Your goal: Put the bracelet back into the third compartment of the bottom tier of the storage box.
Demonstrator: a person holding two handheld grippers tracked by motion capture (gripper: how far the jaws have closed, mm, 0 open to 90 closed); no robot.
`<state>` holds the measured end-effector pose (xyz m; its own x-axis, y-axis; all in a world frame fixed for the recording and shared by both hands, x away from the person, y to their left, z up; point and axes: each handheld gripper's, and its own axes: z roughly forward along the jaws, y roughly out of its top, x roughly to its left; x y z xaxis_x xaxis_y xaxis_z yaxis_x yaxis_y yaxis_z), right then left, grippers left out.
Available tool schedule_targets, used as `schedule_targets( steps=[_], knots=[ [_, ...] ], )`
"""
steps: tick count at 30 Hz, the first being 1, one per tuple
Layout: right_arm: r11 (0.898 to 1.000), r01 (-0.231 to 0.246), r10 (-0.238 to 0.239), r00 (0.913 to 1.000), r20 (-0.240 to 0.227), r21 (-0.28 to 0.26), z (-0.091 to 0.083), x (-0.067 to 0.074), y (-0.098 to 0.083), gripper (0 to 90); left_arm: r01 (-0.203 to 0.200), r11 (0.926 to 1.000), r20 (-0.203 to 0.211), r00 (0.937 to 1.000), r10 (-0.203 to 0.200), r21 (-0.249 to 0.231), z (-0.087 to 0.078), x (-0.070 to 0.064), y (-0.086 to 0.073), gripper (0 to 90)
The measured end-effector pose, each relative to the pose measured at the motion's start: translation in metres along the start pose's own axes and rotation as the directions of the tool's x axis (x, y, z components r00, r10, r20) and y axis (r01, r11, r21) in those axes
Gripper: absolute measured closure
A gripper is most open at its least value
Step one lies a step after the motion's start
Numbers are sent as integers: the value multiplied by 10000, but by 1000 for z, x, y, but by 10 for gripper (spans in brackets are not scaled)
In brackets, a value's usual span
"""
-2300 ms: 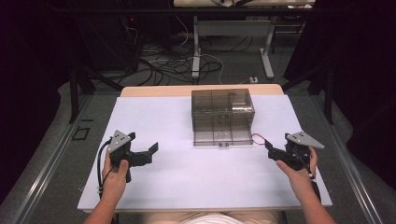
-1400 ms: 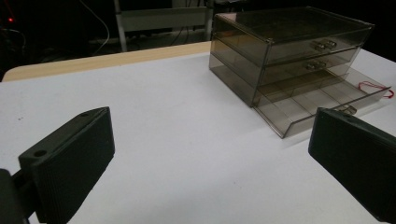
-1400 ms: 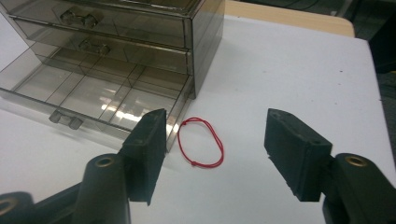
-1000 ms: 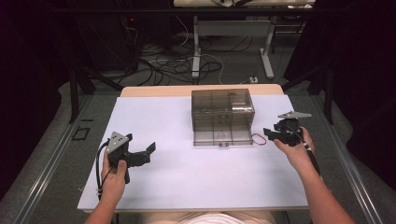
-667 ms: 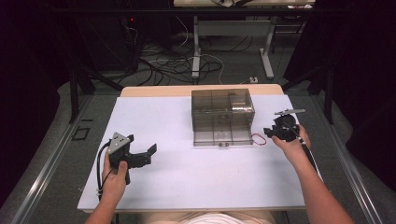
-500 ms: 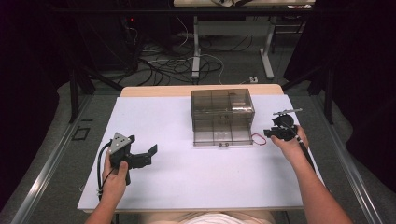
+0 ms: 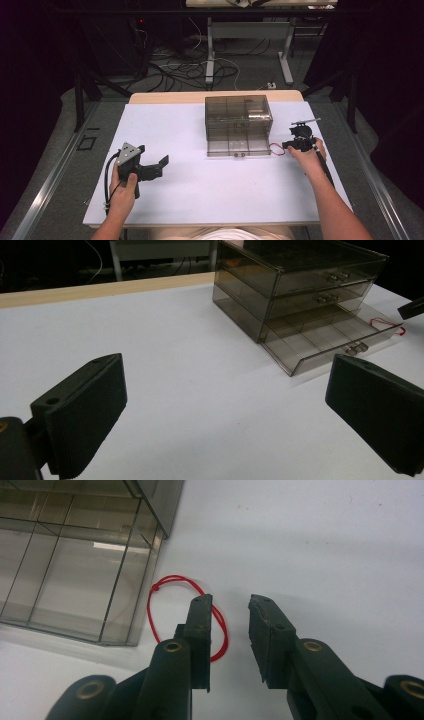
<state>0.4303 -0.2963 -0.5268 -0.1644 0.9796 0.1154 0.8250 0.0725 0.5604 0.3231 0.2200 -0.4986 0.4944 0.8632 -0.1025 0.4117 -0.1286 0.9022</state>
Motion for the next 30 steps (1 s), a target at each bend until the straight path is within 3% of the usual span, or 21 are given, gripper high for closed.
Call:
schedule_targets(
  steps=[14,30],
  knots=[
    [9995,-137,131,9997,212,279,11,3,-1,787,131,9999,-26,9999,-131,45,-2,1,-2,38],
    [9987,24,-42,9994,354,500,15,6,-3,855,134,9999,-34,9999,-134,67,-3,2,-3,39]
  ],
)
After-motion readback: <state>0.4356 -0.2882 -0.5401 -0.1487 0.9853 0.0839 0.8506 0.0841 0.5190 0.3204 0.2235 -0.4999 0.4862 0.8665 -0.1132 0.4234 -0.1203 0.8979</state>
